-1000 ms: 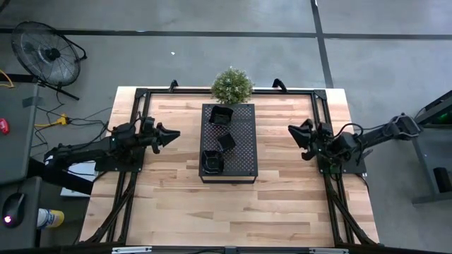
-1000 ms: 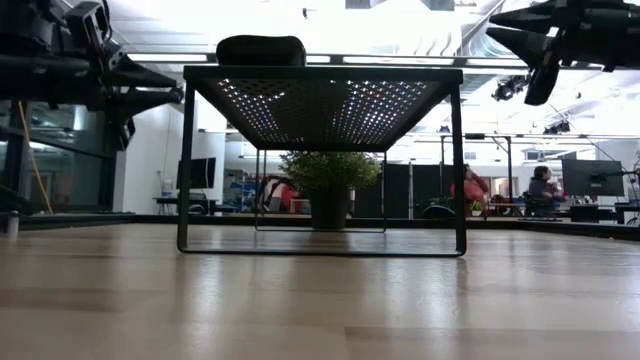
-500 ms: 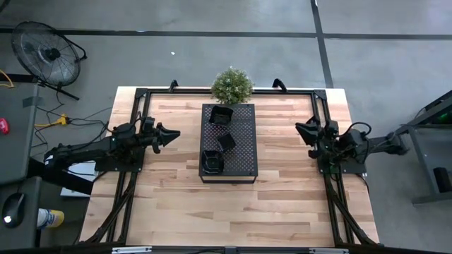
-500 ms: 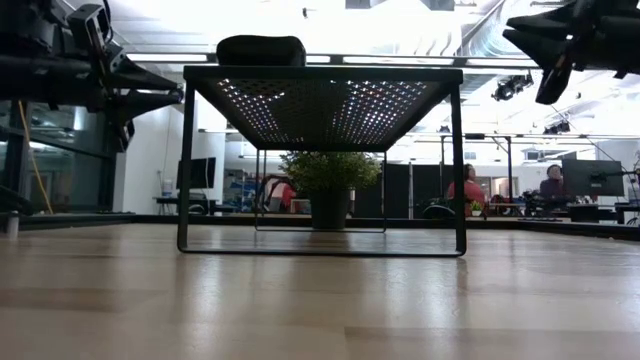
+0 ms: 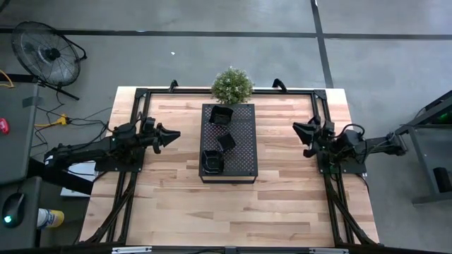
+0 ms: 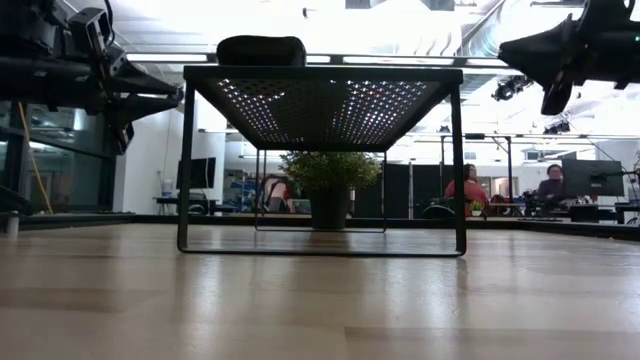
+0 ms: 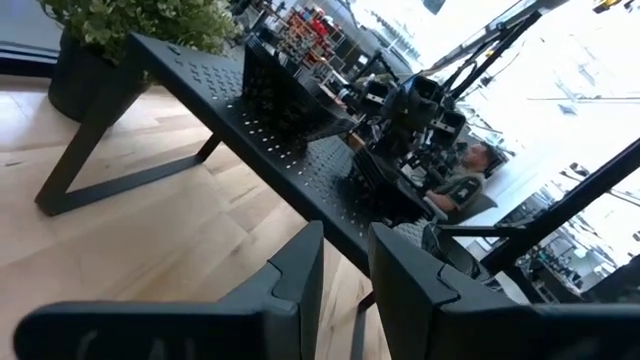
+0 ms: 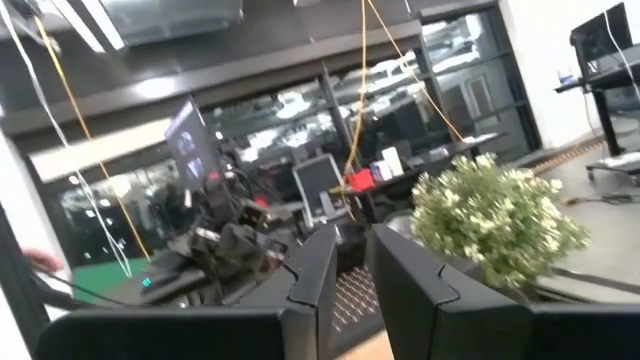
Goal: Pick & Place Mini shaped plates
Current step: Return to Home Position
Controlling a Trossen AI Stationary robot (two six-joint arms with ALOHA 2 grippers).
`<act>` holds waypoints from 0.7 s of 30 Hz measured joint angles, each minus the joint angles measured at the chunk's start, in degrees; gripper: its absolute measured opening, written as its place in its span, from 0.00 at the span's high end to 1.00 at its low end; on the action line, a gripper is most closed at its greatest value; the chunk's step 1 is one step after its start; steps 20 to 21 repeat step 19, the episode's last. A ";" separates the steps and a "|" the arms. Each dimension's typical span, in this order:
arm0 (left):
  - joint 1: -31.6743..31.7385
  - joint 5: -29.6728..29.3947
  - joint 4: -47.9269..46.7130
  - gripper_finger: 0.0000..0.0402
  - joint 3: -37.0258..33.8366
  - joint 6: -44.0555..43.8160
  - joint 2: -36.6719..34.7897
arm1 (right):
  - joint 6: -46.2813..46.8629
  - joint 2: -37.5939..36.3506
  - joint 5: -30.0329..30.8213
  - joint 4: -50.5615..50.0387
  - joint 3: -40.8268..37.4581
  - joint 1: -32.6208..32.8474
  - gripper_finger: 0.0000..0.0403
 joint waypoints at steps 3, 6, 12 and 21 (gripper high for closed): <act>0.00 0.04 -0.05 0.80 0.00 0.00 0.00 | -0.01 0.00 0.47 -2.16 0.02 0.00 0.85; 0.00 0.07 -0.04 0.80 0.00 0.00 0.00 | -0.01 0.00 0.46 -2.79 0.07 0.00 0.85; 0.00 0.13 -0.01 0.80 0.00 0.00 0.00 | -0.01 0.00 0.45 -2.93 0.07 0.00 0.85; 0.00 0.17 -0.01 0.80 0.00 0.00 0.00 | -0.01 0.00 0.44 -2.91 0.09 0.00 0.85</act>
